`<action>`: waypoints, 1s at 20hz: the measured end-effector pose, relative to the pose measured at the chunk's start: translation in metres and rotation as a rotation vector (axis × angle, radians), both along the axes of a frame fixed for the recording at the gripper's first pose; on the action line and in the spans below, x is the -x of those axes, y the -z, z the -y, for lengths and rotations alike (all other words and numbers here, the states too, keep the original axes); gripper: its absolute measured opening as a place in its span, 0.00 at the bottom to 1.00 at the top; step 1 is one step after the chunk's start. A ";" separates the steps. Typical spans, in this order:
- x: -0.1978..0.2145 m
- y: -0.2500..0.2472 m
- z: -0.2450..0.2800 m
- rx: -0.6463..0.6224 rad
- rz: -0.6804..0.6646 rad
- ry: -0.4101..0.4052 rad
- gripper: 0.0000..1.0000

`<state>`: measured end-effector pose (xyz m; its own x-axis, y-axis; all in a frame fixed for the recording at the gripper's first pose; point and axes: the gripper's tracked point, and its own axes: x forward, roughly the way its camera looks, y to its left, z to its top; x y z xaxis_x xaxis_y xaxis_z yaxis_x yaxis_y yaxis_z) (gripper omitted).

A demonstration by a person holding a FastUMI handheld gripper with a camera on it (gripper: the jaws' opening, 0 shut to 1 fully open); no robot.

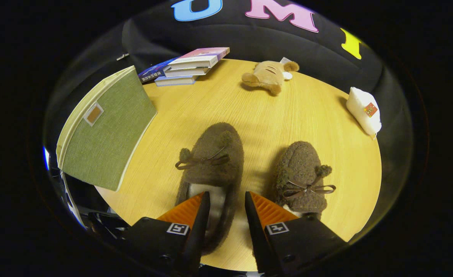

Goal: Open the storage box then place both shoes into the box .Put the left shoe in first, then the right shoe, with the right side of both shoes facing outward in a uniform manner.

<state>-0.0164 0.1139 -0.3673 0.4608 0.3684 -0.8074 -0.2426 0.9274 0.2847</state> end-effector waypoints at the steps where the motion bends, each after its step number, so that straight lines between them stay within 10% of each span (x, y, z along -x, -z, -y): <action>1: -0.005 0.008 -0.002 0.010 0.000 0.003 0.52; 5: -0.006 0.018 0.002 0.035 -0.035 0.034 0.10; 20: -0.012 -0.050 0.007 -0.104 -0.004 0.114 0.05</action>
<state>-0.0048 0.1074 -0.3175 0.5014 0.3958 -0.7694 -0.1366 0.9143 0.3813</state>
